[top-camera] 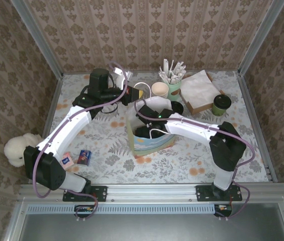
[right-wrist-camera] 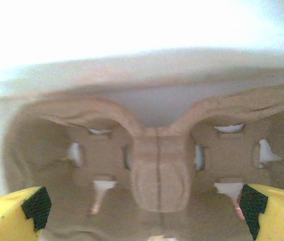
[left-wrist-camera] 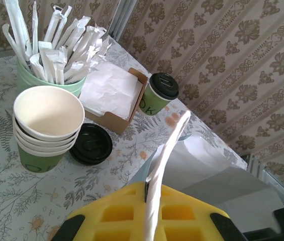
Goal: Pack the takeout coffee
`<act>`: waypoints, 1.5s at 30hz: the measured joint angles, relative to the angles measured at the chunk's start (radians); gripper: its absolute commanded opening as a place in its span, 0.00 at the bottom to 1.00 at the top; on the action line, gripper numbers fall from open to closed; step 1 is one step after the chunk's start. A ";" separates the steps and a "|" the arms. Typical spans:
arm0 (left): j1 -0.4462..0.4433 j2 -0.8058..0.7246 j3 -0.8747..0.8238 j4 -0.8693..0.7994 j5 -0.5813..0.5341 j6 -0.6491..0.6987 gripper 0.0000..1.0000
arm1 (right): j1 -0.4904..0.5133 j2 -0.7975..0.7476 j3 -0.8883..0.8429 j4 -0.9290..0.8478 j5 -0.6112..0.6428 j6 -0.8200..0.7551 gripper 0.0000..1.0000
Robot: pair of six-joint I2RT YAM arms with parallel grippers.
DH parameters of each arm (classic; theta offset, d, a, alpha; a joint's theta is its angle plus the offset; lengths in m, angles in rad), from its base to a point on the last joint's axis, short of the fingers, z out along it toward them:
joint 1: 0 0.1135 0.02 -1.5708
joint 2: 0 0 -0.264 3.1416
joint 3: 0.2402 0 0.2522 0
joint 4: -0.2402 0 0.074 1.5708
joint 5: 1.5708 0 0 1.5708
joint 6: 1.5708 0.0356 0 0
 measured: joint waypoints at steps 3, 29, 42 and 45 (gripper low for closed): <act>0.004 -0.003 0.002 0.001 0.009 0.008 0.00 | 0.000 -0.021 0.000 -0.005 0.002 0.005 0.66; 0.005 -0.003 0.002 -0.024 0.014 0.029 0.00 | 0.007 0.071 -0.028 0.007 0.024 0.019 0.15; 0.005 -0.003 0.003 -0.038 0.014 0.048 0.00 | 0.022 0.129 0.037 -0.064 0.112 0.002 0.19; 0.005 -0.003 0.003 -0.048 0.014 0.048 0.00 | 0.026 0.147 0.082 -0.108 0.125 0.001 0.20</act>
